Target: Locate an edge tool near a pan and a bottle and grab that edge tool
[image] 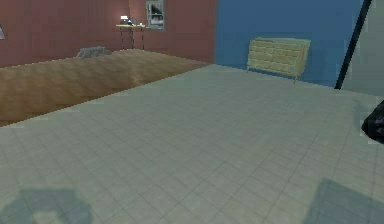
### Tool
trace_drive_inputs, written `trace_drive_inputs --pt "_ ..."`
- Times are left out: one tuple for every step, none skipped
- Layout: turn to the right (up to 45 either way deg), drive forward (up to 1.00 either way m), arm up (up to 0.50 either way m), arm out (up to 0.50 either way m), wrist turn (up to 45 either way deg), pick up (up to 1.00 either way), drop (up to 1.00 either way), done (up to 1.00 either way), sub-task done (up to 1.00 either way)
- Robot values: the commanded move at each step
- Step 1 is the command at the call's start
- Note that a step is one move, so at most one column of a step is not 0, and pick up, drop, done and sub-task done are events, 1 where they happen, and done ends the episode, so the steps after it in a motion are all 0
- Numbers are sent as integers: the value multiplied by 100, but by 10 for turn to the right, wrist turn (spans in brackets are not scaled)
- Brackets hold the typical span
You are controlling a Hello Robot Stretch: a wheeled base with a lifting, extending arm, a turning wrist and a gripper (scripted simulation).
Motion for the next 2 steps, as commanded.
trace_drive_inputs --pt "0 0 0 0 450 0 0 0 0" --pt "0 0 0 0 450 0 0 0 0"
